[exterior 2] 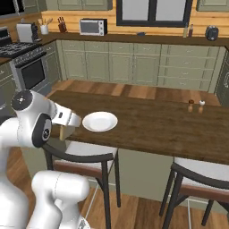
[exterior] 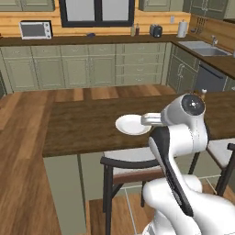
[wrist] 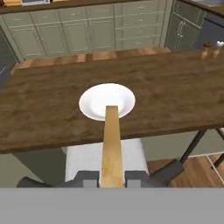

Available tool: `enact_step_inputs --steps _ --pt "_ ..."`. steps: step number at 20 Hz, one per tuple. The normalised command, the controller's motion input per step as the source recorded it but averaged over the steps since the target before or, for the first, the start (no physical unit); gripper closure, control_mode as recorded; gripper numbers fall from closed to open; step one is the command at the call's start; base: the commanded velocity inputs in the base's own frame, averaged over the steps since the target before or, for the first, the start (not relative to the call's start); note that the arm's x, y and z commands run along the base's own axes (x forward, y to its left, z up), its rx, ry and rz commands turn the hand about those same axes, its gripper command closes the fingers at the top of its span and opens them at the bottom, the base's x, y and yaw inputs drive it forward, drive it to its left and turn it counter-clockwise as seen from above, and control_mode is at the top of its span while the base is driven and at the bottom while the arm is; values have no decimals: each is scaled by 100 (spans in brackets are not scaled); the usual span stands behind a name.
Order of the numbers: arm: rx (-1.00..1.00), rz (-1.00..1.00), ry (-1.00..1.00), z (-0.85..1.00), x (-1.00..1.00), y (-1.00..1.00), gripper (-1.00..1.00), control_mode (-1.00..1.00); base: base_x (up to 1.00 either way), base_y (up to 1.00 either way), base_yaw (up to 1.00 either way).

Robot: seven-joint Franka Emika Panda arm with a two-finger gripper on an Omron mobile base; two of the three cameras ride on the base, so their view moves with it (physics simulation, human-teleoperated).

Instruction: Start the toaster. Once the lever pops up, take the bread to the plate on the dining counter.

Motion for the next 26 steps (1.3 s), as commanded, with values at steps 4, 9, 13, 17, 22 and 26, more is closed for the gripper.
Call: enact_step_inputs --steps 4,9,13,17,22,26 --pt "20 33 5 -8 86 -73 100 -100 0 0 0" --pt "17 43 6 -29 100 -38 100 -100 0 0 0" --pt "13 40 3 -49 100 -3 100 -100 0 0 0" --pt "11 34 4 -50 100 0 100 -100 0 0 0" --pt "8 27 7 -33 100 0 100 -100 0 0 0" --pt "3 14 5 -16 97 1 100 -100 0 0 0"
